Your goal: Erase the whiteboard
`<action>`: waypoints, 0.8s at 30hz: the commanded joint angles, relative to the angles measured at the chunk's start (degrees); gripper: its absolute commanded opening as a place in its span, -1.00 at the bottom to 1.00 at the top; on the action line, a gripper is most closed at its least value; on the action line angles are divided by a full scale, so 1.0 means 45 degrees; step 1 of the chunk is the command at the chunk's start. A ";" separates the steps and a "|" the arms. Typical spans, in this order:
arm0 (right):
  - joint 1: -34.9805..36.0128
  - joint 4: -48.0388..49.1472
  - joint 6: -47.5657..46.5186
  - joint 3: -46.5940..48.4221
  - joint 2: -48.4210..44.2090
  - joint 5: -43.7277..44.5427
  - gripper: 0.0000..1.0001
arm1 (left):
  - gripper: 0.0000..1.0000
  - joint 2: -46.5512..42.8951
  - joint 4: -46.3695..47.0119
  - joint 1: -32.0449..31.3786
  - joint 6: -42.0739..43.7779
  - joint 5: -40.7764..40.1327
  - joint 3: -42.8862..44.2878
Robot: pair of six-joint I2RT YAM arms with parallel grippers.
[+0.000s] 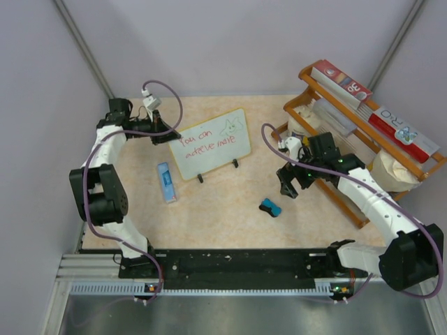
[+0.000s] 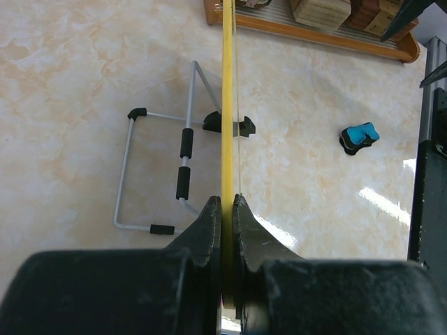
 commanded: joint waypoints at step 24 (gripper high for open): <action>0.0192 0.0402 -0.0252 -0.0134 0.0253 -0.0555 0.97 | -1.00 -0.0450 -0.3880 -0.1071 -0.0337 -0.2009 -0.2894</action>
